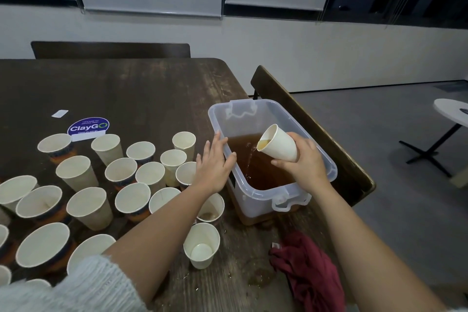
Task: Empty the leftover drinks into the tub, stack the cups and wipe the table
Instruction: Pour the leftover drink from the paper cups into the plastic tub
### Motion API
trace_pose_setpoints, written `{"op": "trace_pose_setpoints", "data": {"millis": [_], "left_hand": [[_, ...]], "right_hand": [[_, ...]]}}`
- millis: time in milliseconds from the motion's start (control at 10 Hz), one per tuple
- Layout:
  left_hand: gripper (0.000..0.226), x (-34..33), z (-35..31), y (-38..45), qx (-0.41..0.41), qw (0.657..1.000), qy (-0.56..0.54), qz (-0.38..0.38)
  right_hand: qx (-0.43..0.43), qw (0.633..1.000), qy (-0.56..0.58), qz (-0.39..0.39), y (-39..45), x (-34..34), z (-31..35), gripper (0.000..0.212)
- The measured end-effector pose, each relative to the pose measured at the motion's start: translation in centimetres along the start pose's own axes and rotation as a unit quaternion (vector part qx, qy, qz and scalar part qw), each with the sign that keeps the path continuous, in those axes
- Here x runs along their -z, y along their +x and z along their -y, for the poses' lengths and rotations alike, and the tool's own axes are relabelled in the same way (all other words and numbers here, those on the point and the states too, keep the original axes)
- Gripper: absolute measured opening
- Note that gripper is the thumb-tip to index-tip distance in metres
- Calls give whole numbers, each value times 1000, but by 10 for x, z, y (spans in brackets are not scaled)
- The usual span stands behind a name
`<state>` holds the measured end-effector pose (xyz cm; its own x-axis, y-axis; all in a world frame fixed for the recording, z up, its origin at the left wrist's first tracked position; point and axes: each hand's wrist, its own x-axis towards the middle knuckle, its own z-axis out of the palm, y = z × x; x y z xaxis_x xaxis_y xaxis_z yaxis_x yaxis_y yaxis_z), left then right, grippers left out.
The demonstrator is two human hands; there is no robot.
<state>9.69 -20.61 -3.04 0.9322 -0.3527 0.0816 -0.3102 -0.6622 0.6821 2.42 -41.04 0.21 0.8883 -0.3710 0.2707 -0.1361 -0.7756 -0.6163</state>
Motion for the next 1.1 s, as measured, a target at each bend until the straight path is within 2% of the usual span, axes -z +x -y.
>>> {"op": "trace_pose_setpoints", "data": {"millis": [1100], "left_hand": [[48, -1, 0, -1, 4, 1000, -3, -6]], "right_hand": [[1, 1000, -19, -1, 0, 1, 3, 73]]}}
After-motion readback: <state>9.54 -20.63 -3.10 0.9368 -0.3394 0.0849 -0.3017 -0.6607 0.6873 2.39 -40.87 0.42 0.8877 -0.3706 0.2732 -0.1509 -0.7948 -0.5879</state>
